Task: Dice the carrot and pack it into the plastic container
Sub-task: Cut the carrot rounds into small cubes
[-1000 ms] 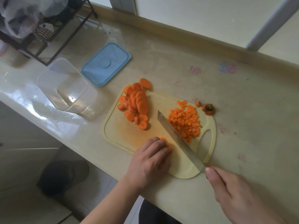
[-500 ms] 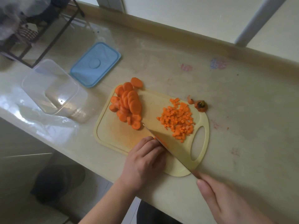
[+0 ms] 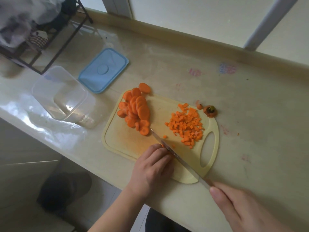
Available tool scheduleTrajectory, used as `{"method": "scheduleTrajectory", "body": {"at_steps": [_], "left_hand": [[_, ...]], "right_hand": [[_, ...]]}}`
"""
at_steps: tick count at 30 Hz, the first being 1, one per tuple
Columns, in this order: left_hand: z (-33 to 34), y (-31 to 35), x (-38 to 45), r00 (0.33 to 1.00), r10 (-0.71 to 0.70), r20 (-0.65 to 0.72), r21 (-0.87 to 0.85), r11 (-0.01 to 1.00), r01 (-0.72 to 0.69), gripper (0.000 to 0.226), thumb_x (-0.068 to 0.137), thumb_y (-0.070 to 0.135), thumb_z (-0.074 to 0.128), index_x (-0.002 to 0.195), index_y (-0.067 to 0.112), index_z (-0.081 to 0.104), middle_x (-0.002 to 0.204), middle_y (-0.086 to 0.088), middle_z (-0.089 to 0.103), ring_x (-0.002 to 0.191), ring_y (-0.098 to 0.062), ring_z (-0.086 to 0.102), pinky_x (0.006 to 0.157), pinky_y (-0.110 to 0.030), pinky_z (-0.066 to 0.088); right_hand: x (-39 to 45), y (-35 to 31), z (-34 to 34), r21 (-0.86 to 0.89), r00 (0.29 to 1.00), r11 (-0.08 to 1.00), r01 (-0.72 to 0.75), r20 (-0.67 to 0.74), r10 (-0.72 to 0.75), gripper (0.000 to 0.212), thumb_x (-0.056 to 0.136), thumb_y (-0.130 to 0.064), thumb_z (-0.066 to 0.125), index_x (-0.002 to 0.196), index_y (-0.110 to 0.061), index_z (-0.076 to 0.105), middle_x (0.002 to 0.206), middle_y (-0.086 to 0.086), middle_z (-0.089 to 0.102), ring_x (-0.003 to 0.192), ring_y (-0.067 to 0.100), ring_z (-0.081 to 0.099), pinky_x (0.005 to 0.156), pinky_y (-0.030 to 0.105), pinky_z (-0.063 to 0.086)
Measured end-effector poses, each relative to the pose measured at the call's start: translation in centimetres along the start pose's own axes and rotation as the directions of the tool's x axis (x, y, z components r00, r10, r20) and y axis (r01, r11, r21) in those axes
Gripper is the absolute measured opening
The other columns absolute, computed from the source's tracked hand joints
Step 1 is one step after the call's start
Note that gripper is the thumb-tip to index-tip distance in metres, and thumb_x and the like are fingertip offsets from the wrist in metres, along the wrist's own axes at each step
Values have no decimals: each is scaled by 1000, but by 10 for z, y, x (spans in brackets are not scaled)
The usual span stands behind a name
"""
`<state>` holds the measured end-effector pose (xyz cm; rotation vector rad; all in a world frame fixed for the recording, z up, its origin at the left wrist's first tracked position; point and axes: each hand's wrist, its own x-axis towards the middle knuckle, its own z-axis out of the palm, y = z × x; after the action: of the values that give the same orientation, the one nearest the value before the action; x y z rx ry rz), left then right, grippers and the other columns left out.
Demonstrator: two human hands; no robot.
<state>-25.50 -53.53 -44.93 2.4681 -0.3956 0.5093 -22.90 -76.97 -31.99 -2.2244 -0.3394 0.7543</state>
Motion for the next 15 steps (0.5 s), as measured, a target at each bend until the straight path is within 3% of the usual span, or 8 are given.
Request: {"method": "scheduleTrajectory", "body": {"at_steps": [2,4,7,9,11,13,15], "left_hand": [[-1,1,1,1000,5,-5,-6,1000,-6,11,90,7,73,96,-1,77,103,-12,72,103,-31,67,88,-38,56],[-2,1,2,1000,7,-6,-11,1000,-7,11,88,6,75,96,-1,77,102,-12,72,103,-31,67,88,-38,56],[-1,0,2,1000,-11,3,-21,1000,11,11,85,4,77,95,-1,77,102,-11,72,102,-31,67,87,-38,56],[0,-1,1,1000,-19,17,-24,1000,19,11,87,4,77,97,0,77,103,-11,72,102,-31,67,88,-37,56],[-1,-1,0,999,-14,31,-17,1000,15,10,91,6,73,97,0,76,104,-11,71,102,-30,65,88,-36,55],[-2,0,1,1000,0,27,-13,1000,0,8,91,5,71,95,0,75,101,-11,69,99,-31,63,88,-36,54],[-4,1,0,1000,13,16,-2,1000,-13,9,91,5,70,94,-1,74,99,-12,68,99,-31,63,89,-35,53]], "right_hand": [[-6,-3,3,-82,1000,997,4,-3,-5,41,79,-79,10,100,-72,46,96,-52,52,98,-33,43,80,-7,32],[-7,3,7,-213,989,972,101,-83,-121,42,87,-75,10,104,-67,47,94,-54,47,105,-41,27,86,-13,21],[5,11,13,-163,994,982,94,-42,-102,62,81,-77,-1,121,-57,43,109,-33,60,120,-15,40,91,-3,28],[10,20,17,-112,994,988,106,-24,-109,65,82,-73,3,122,-47,47,108,-16,66,111,-1,53,89,12,41],[16,19,15,-69,994,992,106,29,-105,57,86,-71,12,102,-37,55,86,-9,67,86,4,62,78,27,49],[16,19,10,-13,993,993,117,5,-117,46,87,-69,18,84,-38,53,68,-9,60,65,5,58,63,21,46],[15,18,3,15,994,995,104,-24,-103,40,87,-67,21,79,-43,51,66,-11,57,60,5,54,56,14,40]]}}
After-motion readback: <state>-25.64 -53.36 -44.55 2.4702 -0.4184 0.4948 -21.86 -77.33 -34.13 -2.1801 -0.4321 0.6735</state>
